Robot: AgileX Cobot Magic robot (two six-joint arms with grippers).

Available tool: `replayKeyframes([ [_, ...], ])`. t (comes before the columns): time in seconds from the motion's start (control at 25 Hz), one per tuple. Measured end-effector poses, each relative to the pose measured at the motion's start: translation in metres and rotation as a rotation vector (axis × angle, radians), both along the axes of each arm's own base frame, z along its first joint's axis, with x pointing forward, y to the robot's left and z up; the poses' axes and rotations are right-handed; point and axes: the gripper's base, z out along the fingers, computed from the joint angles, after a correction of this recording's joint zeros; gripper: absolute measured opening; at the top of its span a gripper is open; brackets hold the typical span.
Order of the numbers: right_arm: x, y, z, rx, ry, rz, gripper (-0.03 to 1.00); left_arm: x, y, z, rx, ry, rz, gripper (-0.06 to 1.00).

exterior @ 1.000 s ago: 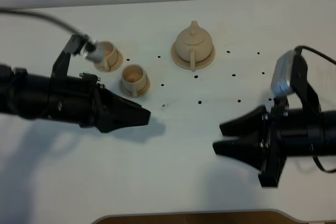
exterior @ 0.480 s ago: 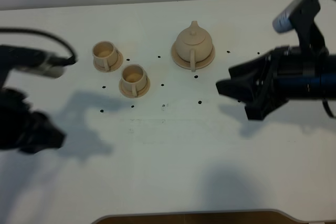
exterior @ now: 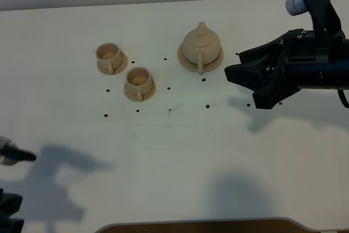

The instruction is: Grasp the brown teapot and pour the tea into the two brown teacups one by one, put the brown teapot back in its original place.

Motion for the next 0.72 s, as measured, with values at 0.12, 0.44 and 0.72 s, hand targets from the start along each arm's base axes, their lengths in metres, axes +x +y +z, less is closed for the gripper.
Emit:
replayKeyframes([
  [0.12,0.000,0.000,0.000,0.000,0.000,-0.001,0.40,-0.013,0.003,0.000,-0.012,-0.056,0.013,0.34],
  [0.44,0.000,0.000,0.000,0.000,0.000,-0.001,0.40,-0.042,0.010,0.008,-0.070,-0.252,0.044,0.34],
  [0.72,0.000,0.000,0.000,0.004,0.003,-0.004,0.40,-0.059,0.014,0.011,-0.104,-0.366,0.056,0.34],
])
